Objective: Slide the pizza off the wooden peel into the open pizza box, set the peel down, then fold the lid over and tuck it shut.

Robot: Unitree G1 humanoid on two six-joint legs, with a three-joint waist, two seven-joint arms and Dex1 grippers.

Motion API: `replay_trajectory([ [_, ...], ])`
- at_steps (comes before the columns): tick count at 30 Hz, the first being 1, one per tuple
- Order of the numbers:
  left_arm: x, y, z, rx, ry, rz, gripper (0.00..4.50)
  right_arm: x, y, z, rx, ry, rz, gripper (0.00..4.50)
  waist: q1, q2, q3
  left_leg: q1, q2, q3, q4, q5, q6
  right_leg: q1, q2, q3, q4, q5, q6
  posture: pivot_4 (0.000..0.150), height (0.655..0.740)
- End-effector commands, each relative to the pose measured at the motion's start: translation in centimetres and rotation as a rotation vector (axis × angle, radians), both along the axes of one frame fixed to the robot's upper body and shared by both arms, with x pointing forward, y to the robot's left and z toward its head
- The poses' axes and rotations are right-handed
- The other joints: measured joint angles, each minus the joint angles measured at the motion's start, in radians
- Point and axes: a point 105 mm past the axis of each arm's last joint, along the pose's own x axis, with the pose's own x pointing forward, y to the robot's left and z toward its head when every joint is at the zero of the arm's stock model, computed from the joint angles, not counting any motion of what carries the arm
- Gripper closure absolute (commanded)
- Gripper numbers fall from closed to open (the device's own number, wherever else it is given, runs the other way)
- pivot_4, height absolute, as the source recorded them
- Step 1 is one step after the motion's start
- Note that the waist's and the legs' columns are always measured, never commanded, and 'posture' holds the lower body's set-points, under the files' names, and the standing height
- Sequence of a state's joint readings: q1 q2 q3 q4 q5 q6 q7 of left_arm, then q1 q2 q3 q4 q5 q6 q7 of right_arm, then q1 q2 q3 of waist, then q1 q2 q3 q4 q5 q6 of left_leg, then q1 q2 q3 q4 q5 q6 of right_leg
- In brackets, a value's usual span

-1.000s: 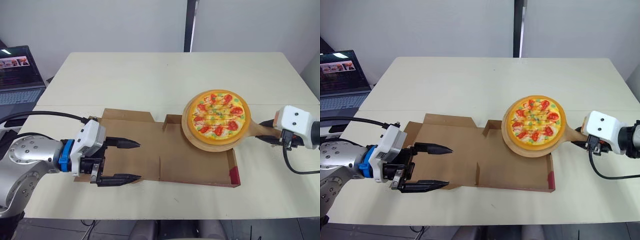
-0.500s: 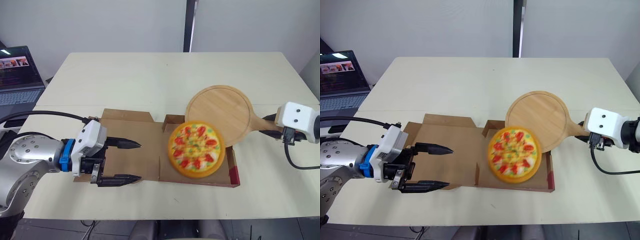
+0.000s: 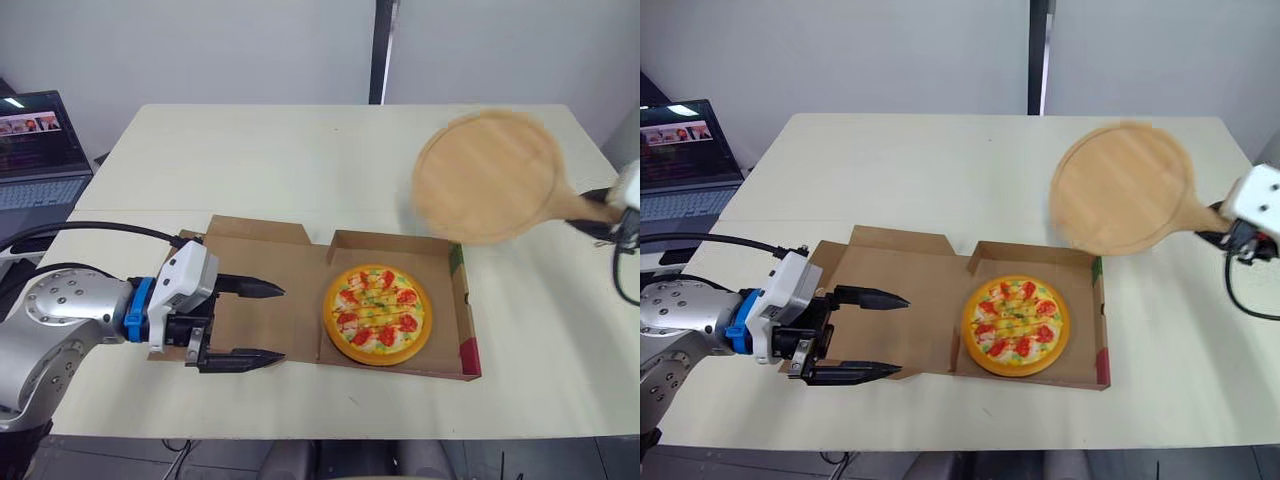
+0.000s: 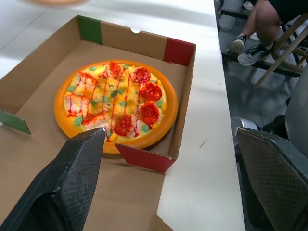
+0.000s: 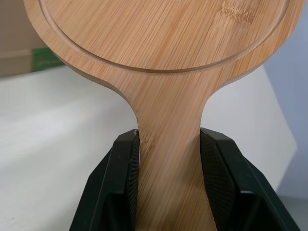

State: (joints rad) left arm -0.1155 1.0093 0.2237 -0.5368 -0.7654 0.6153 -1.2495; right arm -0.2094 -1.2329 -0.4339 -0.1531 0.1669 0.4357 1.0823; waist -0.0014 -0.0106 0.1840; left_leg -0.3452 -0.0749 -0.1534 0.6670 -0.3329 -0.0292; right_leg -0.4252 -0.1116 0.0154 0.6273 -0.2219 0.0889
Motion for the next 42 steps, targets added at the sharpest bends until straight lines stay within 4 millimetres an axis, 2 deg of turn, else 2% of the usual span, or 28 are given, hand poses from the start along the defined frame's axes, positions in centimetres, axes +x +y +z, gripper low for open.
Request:
replay_trajectory([
  [1,-0.2,-0.6,0.5,-0.027,-0.027,-0.022,0.00,-1.7,-1.3,0.6,0.139,-0.048,-0.080,2.96,0.003,0.000,0.000,0.000,0.000,0.000,0.000,0.000,0.000,0.000,0.000,0.000,0.000,0.000,0.000,0.150,0.7400],
  [4,-0.3,-1.1,0.9,-0.053,-0.033,-0.036,0.00,-3.7,-3.2,-1.6,0.279,-0.018,-0.197,2.96,0.005,0.000,0.000,0.000,0.000,0.000,0.001,0.000,0.000,0.001,0.000,0.000,0.000,0.000,0.000,0.150,0.7400],
  [6,-0.3,-1.4,1.2,-0.072,-0.038,-0.049,0.00,-5.2,-4.5,-3.9,0.368,0.023,-0.286,2.96,0.006,0.001,-0.001,0.000,-0.001,0.000,0.001,0.000,0.000,0.001,0.000,0.001,0.001,0.000,0.000,0.150,0.7400],
  [11,-0.2,-2.4,2.0,-0.096,-0.057,-0.094,0.00,-7.4,-5.8,-8.1,0.509,0.072,-0.441,2.96,0.000,0.002,-0.002,0.001,-0.001,0.000,0.003,0.000,0.000,0.002,0.000,0.001,0.001,0.001,0.000,0.150,0.7400],
  [17,-0.1,-3.7,2.9,-0.111,-0.094,-0.156,0.00,-8.0,-5.6,-11.6,0.575,0.127,-0.546,2.96,-0.008,0.006,-0.004,0.004,0.001,0.005,0.007,-0.001,0.002,0.005,0.001,0.004,0.002,0.001,0.001,0.150,0.7400],
  [27,0.4,-5.4,4.1,-0.196,-0.122,-0.178,0.00,-8.1,-6.1,-14.8,0.599,0.169,-0.694,2.96,-0.002,0.006,-0.004,0.003,0.000,0.004,0.010,0.000,0.001,0.005,0.002,0.005,0.002,0.002,0.002,0.150,0.7400],
  [29,0.4,-5.5,4.1,-0.197,-0.119,-0.179,0.00,-8.1,-6.3,-14.9,0.603,0.156,-0.718,2.96,-0.002,0.007,-0.004,0.003,0.000,0.004,0.010,0.000,0.001,0.005,0.002,0.005,0.002,0.002,0.002,0.150,0.7400],
  [30,0.5,-5.5,4.1,-0.197,-0.119,-0.179,0.00,-8.1,-6.3,-14.9,0.605,0.152,-0.720,2.24,-0.002,0.007,-0.004,0.003,0.000,0.004,0.010,0.000,0.001,0.005,0.002,0.005,0.002,0.002,0.002,0.150,0.7400],
  [33,0.8,-5.3,4.0,-0.196,-0.119,-0.159,0.00,-8.7,-6.2,-14.5,0.588,0.149,-0.702,1.35,-0.001,0.007,-0.004,0.003,0.000,0.004,0.010,0.000,0.001,0.005,0.002,0.005,0.002,0.002,0.002,0.150,0.7400],
  [37,1.8,-3.9,3.6,-0.174,-0.122,-0.080,0.00,-9.7,-5.9,-11.9,0.542,0.124,-0.620,0.04,-0.001,0.008,-0.005,0.003,0.000,0.003,0.010,0.000,0.001,0.005,0.002,0.005,0.002,0.002,0.002,0.150,0.7400],
  [40,2.1,-2.6,3.1,-0.140,-0.109,-0.037,0.00,-9.2,-3.0,-9.1,0.523,0.139,-0.439,0.04,-0.006,0.008,-0.005,0.003,0.000,0.004,0.011,-0.001,0.002,0.005,0.002,0.005,0.002,0.002,0.003,0.150,0.7400],
  [42,1.8,-1.9,2.4,-0.102,-0.090,-0.032,0.00,-8.2,-0.9,-7.5,0.495,0.137,-0.321,0.04,-0.016,0.008,-0.005,0.004,0.002,0.005,0.010,-0.002,0.005,0.006,0.004,0.006,0.002,0.003,0.002,0.150,0.7400],
])
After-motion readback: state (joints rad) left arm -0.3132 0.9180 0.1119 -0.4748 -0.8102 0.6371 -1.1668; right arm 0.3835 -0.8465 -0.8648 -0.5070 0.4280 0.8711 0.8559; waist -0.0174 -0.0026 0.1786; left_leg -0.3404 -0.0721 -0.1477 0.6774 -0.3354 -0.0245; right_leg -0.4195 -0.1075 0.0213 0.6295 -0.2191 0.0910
